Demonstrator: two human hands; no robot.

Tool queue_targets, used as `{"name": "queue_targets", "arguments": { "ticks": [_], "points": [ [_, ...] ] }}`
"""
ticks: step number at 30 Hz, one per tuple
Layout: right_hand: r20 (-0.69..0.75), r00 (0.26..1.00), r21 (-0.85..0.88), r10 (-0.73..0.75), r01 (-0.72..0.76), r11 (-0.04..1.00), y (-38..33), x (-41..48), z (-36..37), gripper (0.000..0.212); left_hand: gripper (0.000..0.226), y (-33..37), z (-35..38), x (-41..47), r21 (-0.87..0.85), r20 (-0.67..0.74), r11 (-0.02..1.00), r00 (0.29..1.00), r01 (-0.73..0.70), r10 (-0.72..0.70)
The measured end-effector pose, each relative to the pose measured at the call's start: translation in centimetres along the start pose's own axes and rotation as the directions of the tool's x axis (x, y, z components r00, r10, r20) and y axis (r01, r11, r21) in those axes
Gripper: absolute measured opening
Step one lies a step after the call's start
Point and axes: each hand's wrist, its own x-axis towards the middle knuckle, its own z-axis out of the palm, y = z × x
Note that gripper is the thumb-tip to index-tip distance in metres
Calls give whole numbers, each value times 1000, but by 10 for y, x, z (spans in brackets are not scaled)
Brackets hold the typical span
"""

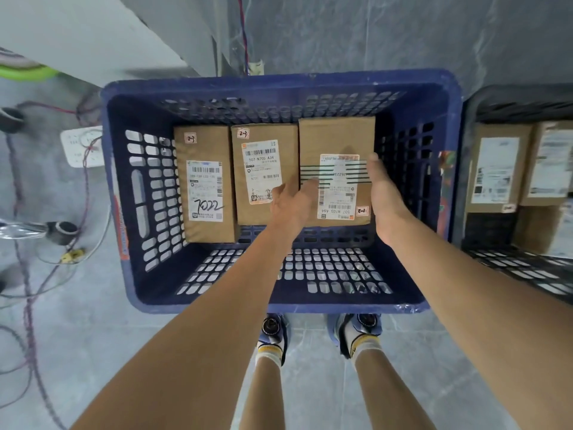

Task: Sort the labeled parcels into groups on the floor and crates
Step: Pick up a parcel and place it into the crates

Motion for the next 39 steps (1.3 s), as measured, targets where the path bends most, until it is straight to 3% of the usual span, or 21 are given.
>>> {"name": "queue_targets", "arguments": {
  "ticks": [1, 4, 6, 11, 15, 17, 20, 26, 28, 32, 37, 39],
  "points": [
    [-2, 1000, 5, -8, 8, 1000, -5, -7, 0, 110, 63, 3, -5, -7, -18, -4, 1000, 1000, 0, 0],
    [32, 997, 55, -72, 70, 996, -29, -45, 4, 68, 65, 18, -22, -38, -54, 10, 998, 999, -35, 36],
    [47, 991, 65, -125, 122, 990, -48, -75, 10, 63, 74, 35, -37, -67, -108, 19, 991, 997, -73, 75],
    [14, 959, 160, -283, 277, 948, -123, -178, 18, 80, 66, 92, -77, -162, -218, 23, 965, 987, -149, 157],
    [-14, 933, 131, -360, 359, 924, -188, -283, 15, 125, 72, 145, -112, -254, -279, 23, 923, 959, -265, 282],
    [22, 880, 116, -475, 470, 875, -221, -337, 11, 108, 76, 174, -131, -305, -299, 16, 891, 932, -342, 363],
    [54, 788, 114, -613, 605, 788, -261, -414, 4, 86, 99, 211, -162, -383, -355, -28, 830, 893, -430, 450],
    [85, 667, 140, -741, 728, 671, -326, -551, 1, 90, 81, 252, -208, -524, -347, -152, 699, 773, -626, 616],
    [136, 599, 139, -789, 777, 614, -342, -592, 0, 89, 60, 256, -214, -568, -328, -206, 655, 728, -681, 654],
    [235, 448, 201, -863, 846, 494, -364, -667, -6, 78, 46, 256, -216, -657, -283, -321, 586, 651, -759, 687],
    [362, 280, 246, -889, 891, 381, -365, -745, -11, 76, 56, 228, -217, -750, -294, -489, 482, 563, -825, 666],
    [435, 237, 255, -869, 893, 371, -360, -772, -11, 92, 57, 209, -216, -787, -291, -569, 456, 536, -841, 624]
  ]
}}
